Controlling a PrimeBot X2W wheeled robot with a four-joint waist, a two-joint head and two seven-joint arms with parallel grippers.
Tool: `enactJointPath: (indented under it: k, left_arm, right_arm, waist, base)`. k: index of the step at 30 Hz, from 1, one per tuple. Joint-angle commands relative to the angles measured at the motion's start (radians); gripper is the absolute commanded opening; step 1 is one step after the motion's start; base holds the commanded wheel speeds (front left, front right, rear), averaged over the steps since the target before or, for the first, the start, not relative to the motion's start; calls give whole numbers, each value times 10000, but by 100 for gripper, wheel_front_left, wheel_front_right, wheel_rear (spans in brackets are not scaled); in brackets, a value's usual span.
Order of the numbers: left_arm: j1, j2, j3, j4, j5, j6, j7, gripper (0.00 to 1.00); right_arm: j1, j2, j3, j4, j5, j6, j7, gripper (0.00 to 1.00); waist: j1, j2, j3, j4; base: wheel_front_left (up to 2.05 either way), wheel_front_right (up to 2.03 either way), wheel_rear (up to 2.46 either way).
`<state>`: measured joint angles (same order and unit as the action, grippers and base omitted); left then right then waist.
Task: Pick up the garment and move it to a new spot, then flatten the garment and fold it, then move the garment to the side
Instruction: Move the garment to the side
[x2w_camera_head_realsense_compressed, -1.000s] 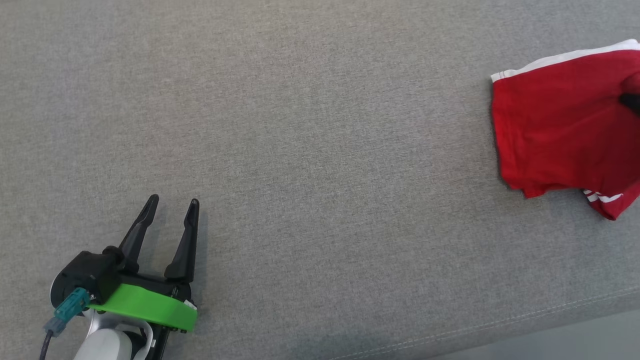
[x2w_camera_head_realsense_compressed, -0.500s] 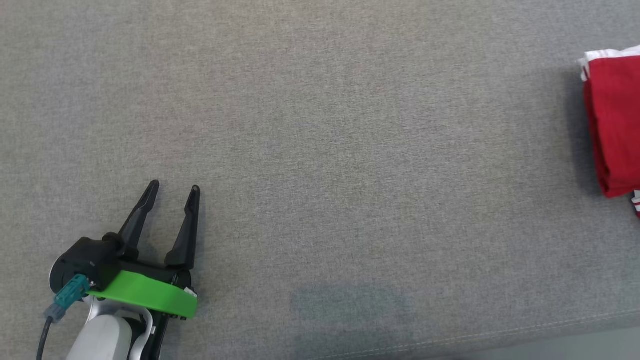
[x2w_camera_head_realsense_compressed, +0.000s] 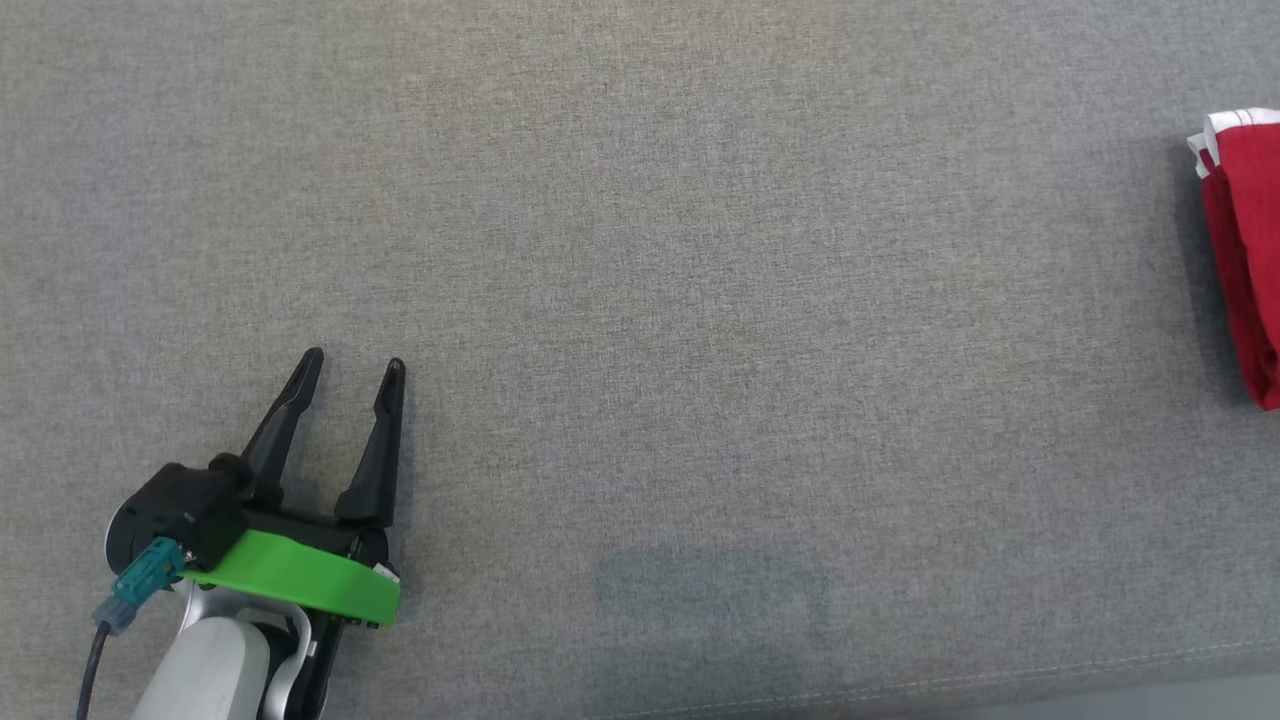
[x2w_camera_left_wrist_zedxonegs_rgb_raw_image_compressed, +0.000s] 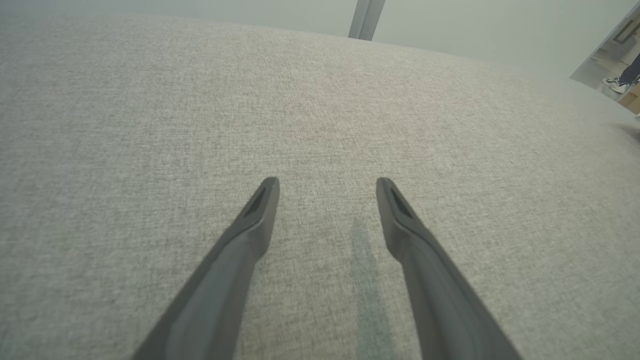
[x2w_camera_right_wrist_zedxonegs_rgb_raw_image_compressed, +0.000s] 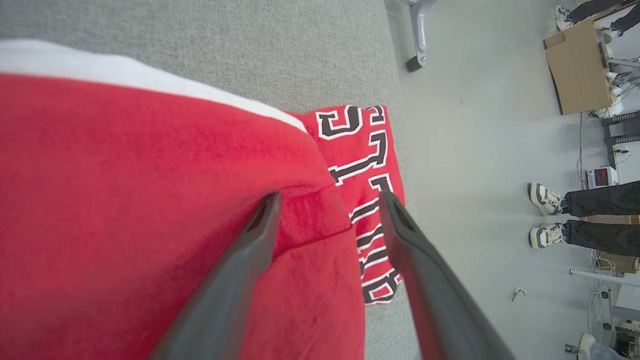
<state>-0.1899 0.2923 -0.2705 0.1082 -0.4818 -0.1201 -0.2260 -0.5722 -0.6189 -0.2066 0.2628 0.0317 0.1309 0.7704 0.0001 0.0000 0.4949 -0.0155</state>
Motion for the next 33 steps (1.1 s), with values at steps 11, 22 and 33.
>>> enactJointPath:
  k: [11, 22, 33]
  left_arm:
    - [395, -205, 80, 434, -101, 157, -242, 100]
    - [1416, -380, 351, 806, -159, 589, -337, 100]
    - [2102, -325, 996, 1082, -95, 890, -388, 100]
  right_arm:
    - [-298, 1289, -205, -14, -378, -7, -4175, 100]
    - [1550, 2807, 834, -1481, 1004, -9, -6614, 100]
    - [3990, 4236, 1787, -994, 1634, -8, -9056, 100]
  waist:
    - [-1, 0, -1421, 111]
    - [-1, 0, -3519, 501]
    - [-1, 0, -4253, 977]
  base:
    - [0, 0, 0]
    - [0, 0, 0]
    - [0, 0, 0]
